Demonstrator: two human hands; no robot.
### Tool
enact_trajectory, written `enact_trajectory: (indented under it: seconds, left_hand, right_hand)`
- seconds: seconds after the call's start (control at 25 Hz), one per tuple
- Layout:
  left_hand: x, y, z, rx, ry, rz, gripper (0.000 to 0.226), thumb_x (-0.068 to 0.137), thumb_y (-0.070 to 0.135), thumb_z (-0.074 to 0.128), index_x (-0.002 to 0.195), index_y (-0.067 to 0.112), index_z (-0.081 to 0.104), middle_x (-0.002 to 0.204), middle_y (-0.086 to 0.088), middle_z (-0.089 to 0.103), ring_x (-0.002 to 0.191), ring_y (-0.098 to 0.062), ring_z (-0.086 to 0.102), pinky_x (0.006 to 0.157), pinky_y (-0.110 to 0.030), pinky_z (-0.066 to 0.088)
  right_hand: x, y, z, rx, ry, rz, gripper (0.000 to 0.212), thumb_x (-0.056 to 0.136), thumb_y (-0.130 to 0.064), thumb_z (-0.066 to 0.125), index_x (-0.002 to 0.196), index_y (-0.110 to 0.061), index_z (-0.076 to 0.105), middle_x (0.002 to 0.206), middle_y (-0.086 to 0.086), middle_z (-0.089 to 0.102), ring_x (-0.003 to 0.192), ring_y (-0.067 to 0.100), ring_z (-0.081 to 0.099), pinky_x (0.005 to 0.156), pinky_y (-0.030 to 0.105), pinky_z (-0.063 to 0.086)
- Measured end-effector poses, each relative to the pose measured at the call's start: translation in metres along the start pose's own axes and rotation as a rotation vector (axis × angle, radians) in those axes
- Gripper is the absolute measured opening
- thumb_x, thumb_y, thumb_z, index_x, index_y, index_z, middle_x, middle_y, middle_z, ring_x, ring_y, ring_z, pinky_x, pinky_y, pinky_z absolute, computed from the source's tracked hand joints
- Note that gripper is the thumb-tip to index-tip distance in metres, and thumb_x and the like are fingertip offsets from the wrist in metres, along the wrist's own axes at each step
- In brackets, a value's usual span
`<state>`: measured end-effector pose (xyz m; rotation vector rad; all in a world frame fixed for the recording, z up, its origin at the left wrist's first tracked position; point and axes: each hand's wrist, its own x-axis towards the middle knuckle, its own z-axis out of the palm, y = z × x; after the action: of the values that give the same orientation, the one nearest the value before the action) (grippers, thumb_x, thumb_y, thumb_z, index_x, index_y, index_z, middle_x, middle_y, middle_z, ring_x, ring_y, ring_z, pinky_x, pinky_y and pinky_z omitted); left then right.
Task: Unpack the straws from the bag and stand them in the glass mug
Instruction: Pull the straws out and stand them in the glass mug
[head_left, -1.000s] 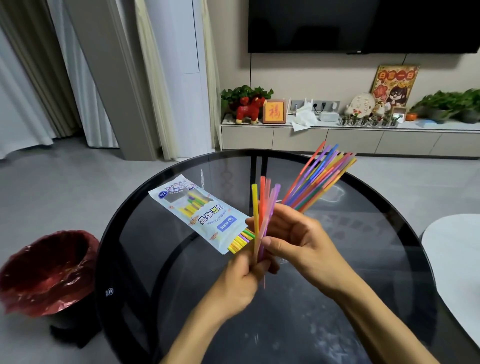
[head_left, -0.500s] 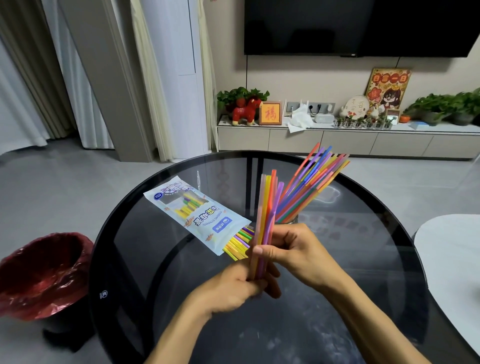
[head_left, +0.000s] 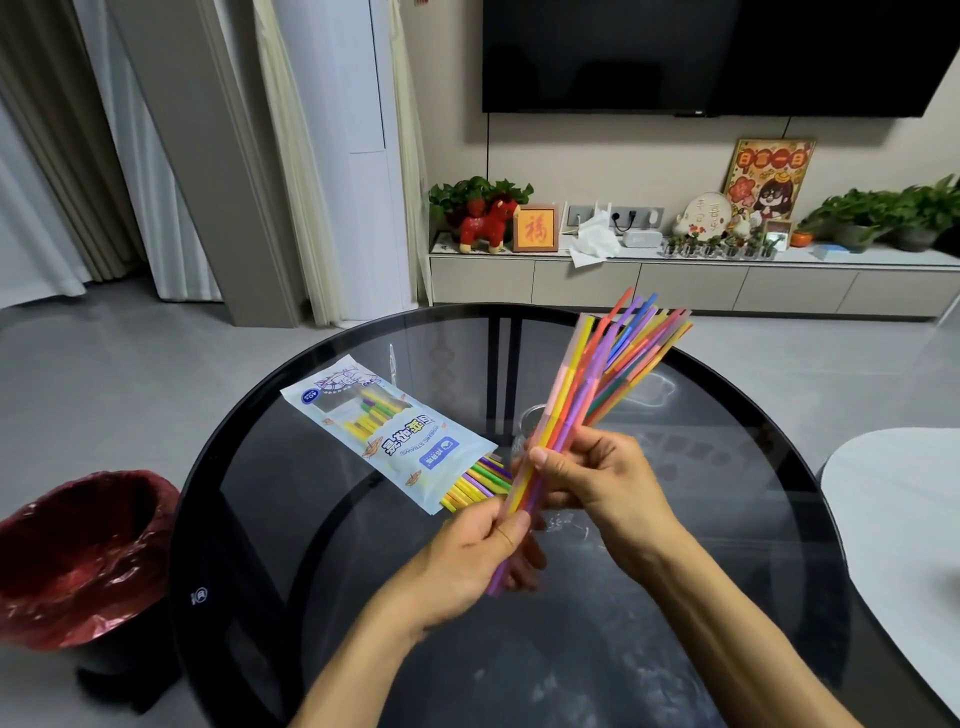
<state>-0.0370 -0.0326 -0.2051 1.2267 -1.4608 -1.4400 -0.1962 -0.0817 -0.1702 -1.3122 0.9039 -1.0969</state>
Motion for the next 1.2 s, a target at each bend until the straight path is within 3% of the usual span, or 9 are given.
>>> enact_trajectory:
  seconds: [0.2,0.36,0.56,0.68,0.76,0.84,0.92,1.0,1.2]
  left_hand:
    - [0.003,0.0,-0.019,0.109,0.473,0.081,0.01,0.094,0.023,0.058,0.098,0.029,0.065,0.098,0.004,0.072,0.09,-0.012,0.067,0.078,-0.024,0.052]
    - [0.0,0.001,-0.025,0.172,0.578,0.067,0.008,0.091,0.023,0.061,0.092,0.03,0.066,0.093,0.011,0.072,0.086,-0.008,0.067,0.077,-0.022,0.051]
    - [0.004,-0.001,-0.023,0.333,0.555,0.073,0.012,0.093,0.02,0.056,0.092,0.03,0.064,0.094,0.014,0.069,0.084,0.001,0.061,0.066,-0.008,0.047]
    - [0.006,-0.005,-0.023,0.41,0.559,0.094,0.019,0.094,0.015,0.052,0.092,0.03,0.064,0.099,0.012,0.067,0.088,0.003,0.058,0.067,-0.005,0.044]
    - [0.008,-0.01,-0.022,0.556,0.576,0.149,0.016,0.093,0.016,0.054,0.099,0.029,0.062,0.11,0.011,0.063,0.098,-0.001,0.056,0.08,-0.013,0.047]
    - [0.013,-0.021,-0.024,0.851,0.569,0.141,0.026,0.094,0.024,0.053,0.119,0.027,0.056,0.135,0.006,0.051,0.126,-0.012,0.043,0.103,-0.032,0.041]
    - [0.017,-0.031,-0.028,1.035,0.472,-0.025,0.049,0.097,0.04,0.044,0.144,0.028,0.034,0.16,0.001,0.018,0.148,-0.02,0.012,0.118,-0.043,0.02]
    - [0.018,-0.034,-0.029,1.08,0.352,-0.177,0.06,0.098,0.05,0.035,0.151,0.03,0.015,0.164,0.003,0.002,0.15,-0.019,-0.001,0.12,-0.049,0.007]
    - [-0.003,-0.02,-0.029,1.118,0.245,-0.196,0.053,0.096,0.05,0.039,0.145,0.035,0.028,0.157,0.009,0.025,0.142,-0.017,0.026,0.109,-0.043,0.037]
  right_hand:
    - [0.029,-0.025,-0.031,0.266,0.466,-0.199,0.01,0.092,-0.004,0.061,0.086,-0.008,0.069,0.069,0.002,0.073,0.064,0.014,0.07,0.062,0.027,0.061]
    - [0.053,-0.022,-0.045,0.186,0.717,-0.306,0.012,0.092,-0.01,0.064,0.084,-0.015,0.071,0.078,0.009,0.069,0.079,0.022,0.069,0.073,0.036,0.063]
    - [0.069,0.019,-0.035,-0.205,0.662,-0.203,0.019,0.088,-0.021,0.066,0.071,-0.027,0.07,0.078,0.006,0.075,0.078,0.029,0.074,0.073,0.051,0.061]
    - [0.075,0.026,-0.036,-0.345,0.607,-0.131,0.016,0.086,-0.025,0.067,0.07,-0.029,0.069,0.075,0.001,0.075,0.071,0.023,0.074,0.071,0.05,0.061]
    - [0.073,0.023,-0.038,-0.387,0.581,-0.09,0.014,0.086,-0.029,0.07,0.074,-0.022,0.072,0.071,-0.001,0.075,0.065,0.019,0.074,0.068,0.047,0.062]
    - [0.064,0.014,-0.043,-0.495,0.596,-0.06,0.035,0.082,-0.045,0.07,0.065,-0.015,0.072,0.058,0.0,0.072,0.054,0.017,0.071,0.064,0.045,0.062]
    - [0.047,0.006,-0.052,-0.698,0.597,0.019,0.056,0.08,-0.061,0.062,0.056,-0.011,0.07,0.049,0.0,0.069,0.048,0.017,0.069,0.063,0.043,0.061]
    - [0.03,0.001,-0.058,-0.877,0.47,0.112,0.056,0.083,-0.057,0.057,0.057,-0.01,0.07,0.048,-0.002,0.069,0.048,0.017,0.068,0.063,0.042,0.061]
    - [0.007,0.006,-0.028,-1.138,0.06,-0.016,0.037,0.086,-0.038,0.058,0.056,-0.018,0.054,0.058,0.002,0.066,0.058,0.024,0.065,0.056,0.035,0.053]
